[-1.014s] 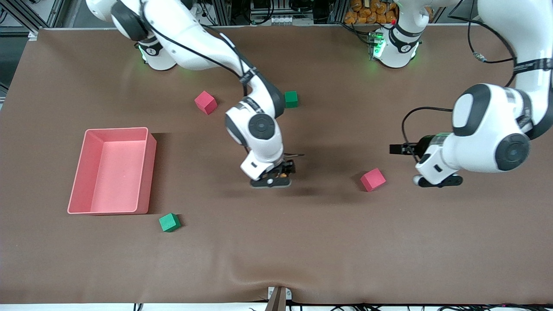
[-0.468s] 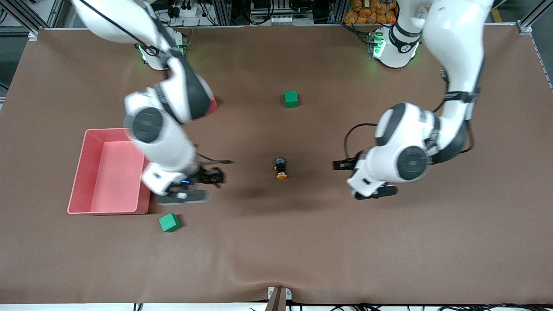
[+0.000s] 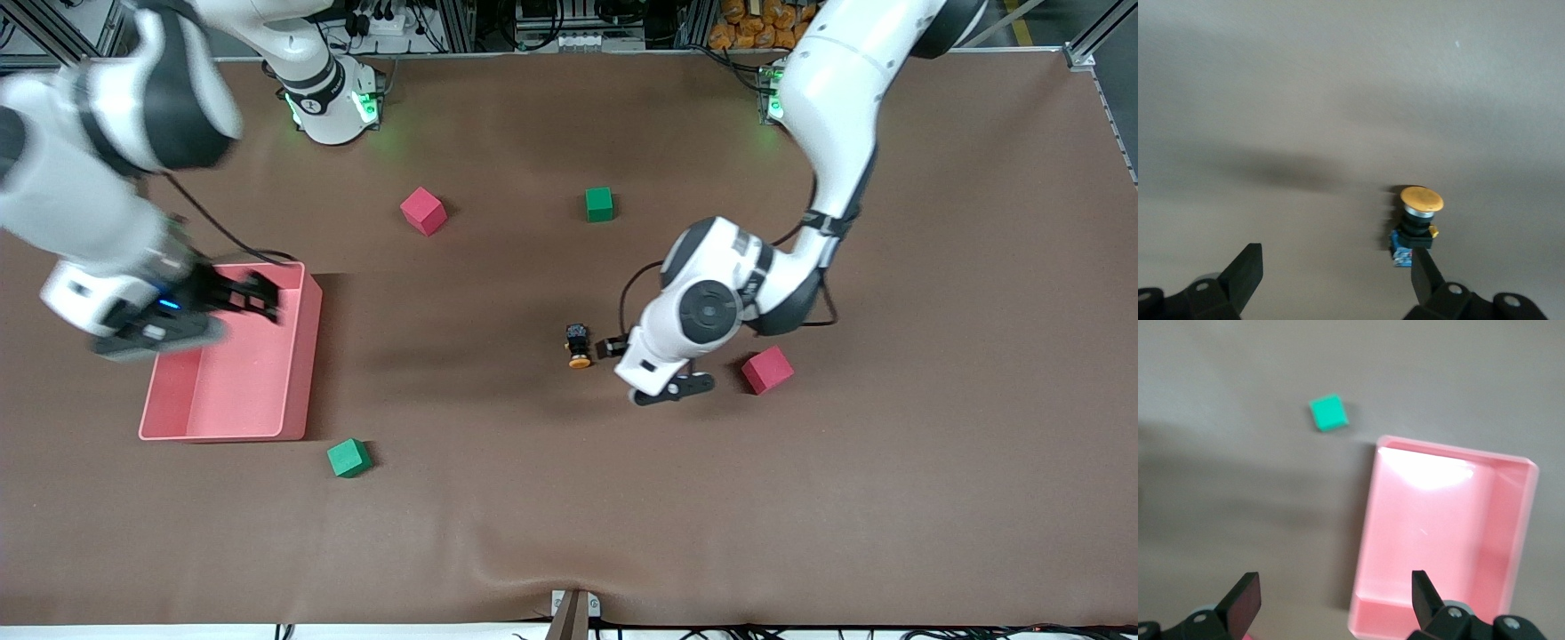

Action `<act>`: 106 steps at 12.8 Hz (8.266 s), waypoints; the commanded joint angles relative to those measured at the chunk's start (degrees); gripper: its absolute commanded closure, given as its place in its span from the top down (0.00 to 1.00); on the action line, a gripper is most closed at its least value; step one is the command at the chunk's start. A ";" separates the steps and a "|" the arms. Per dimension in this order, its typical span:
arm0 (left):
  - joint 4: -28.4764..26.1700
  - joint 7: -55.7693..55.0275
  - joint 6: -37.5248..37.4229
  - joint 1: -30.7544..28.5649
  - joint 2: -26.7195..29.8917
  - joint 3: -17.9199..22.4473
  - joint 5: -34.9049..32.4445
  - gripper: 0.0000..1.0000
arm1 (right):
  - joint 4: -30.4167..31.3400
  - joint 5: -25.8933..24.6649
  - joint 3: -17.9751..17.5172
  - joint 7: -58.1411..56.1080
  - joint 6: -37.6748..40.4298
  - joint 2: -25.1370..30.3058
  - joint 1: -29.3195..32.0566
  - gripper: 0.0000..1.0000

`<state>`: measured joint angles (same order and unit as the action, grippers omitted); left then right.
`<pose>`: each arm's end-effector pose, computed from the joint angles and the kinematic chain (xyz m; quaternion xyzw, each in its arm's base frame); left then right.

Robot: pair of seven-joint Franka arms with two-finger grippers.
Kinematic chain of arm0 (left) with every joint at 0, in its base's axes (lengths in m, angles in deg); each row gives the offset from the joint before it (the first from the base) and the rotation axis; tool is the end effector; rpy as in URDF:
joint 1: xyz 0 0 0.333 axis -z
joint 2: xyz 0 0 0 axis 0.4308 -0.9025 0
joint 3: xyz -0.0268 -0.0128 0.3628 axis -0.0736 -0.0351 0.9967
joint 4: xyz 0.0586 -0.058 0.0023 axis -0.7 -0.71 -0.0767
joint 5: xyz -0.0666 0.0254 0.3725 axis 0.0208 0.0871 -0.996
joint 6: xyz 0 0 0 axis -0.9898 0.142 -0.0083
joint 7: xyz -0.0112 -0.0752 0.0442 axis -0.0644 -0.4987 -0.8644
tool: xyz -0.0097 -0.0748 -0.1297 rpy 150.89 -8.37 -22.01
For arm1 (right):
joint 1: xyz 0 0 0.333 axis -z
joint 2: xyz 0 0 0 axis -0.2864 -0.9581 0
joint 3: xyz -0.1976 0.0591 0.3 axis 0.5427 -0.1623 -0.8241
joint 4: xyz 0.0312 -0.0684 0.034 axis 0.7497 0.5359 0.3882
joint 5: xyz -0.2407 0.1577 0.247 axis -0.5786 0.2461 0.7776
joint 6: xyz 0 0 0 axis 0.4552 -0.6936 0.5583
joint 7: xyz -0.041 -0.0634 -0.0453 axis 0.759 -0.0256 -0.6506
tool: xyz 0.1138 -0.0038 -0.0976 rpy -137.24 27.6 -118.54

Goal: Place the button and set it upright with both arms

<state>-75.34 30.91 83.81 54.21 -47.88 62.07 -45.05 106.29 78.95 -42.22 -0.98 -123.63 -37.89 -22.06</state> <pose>0.6009 -0.4395 0.2616 0.9869 0.1111 -0.0951 0.0679 0.5743 0.0433 0.5363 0.9957 0.0916 0.0163 0.0035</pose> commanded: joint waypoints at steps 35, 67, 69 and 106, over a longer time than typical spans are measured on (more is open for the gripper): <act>3.65 -10.13 10.09 18.64 -4.34 12.91 -3.40 0.00 | -14.02 1.72 2.30 3.61 24.21 4.27 6.83 1.00; 1.98 -93.04 9.04 47.59 -18.32 21.12 -79.55 1.00 | -14.20 1.99 1.86 3.52 23.95 4.53 5.16 1.00; 2.15 -92.60 4.76 48.21 -15.00 17.44 -73.32 1.00 | -14.20 1.99 1.86 3.52 23.95 4.53 5.16 1.00; -12.35 36.12 -31.48 -19.44 45.93 15.13 -10.28 1.00 | -14.11 2.07 1.95 3.52 23.59 4.53 5.33 1.00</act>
<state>-84.88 61.88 52.25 38.32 -5.11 77.82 -57.17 92.77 80.48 -40.42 2.18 -100.20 -33.24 -16.66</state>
